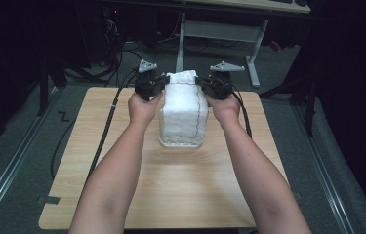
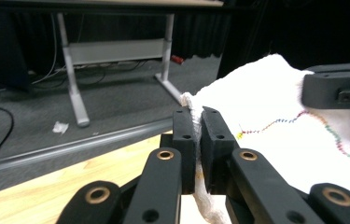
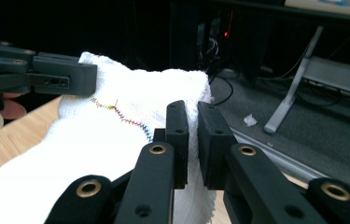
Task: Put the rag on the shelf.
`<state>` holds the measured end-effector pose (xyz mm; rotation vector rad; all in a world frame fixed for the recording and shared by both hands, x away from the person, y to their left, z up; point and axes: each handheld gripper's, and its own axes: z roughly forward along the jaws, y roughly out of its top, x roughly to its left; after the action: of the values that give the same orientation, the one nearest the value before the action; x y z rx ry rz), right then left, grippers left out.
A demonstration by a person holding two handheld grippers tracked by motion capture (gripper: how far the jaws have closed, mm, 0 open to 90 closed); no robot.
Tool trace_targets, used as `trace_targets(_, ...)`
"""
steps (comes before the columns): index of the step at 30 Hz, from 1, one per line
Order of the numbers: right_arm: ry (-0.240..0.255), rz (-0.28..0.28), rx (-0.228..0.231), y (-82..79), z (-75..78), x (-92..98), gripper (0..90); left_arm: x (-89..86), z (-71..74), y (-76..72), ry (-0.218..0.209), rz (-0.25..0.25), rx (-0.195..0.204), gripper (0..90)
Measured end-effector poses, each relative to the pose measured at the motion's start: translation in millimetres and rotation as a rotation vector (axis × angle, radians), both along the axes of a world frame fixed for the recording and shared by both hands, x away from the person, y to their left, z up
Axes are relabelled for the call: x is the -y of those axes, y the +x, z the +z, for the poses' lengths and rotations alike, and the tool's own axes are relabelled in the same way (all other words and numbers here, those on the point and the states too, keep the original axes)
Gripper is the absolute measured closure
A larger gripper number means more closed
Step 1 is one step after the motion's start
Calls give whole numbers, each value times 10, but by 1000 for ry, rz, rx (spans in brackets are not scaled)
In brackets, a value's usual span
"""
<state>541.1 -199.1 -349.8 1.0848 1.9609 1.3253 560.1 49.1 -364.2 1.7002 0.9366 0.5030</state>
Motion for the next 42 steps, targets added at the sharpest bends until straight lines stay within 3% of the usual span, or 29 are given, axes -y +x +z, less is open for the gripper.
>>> trace_targets(5, -19, 1, -46, 70, -49, -41, 833, -22, -105, 73, 18, -22, -77, 853)
trace_targets(8, -22, -5, -82, 112, -92, -44, 820, -2, -155, 68, 37, -11, -85, 852)
trace_targets(10, -12, -1, -100, 135, -112, -47, 736, -4, -182, 68, 40, -8, -95, 841)
trace_targets(13, 13, -7, -103, 138, -101, -16, 713, -67, -187, 77, -30, -33, -114, 662)
trace_targets(15, 17, -4, -104, 134, -94, -1, 711, -99, -173, 52, -48, -9, -94, 618)
trace_targets(17, 4, -1, -112, 128, -101, -9, 707, -127, -171, 53, -67, 5, -103, 584)
trace_targets(21, -20, -4, -108, 93, -131, -25, 696, -164, -173, 24, -56, 19, -92, 577)
trace_targets(30, -6, -5, -107, 20, -133, 43, 638, -287, -159, -117, -57, 29, -71, 562)
trace_targets(35, -5, -16, -79, -124, -99, 109, 615, -374, -160, -251, -60, 33, -47, 553)
trace_targets(40, -3, -25, -35, -342, -40, 174, 605, -443, -231, -399, -15, 34, -37, 552)
trace_targets(42, 1, -19, -30, -413, -32, 203, 598, -482, -256, -466, -22, 37, -28, 552)
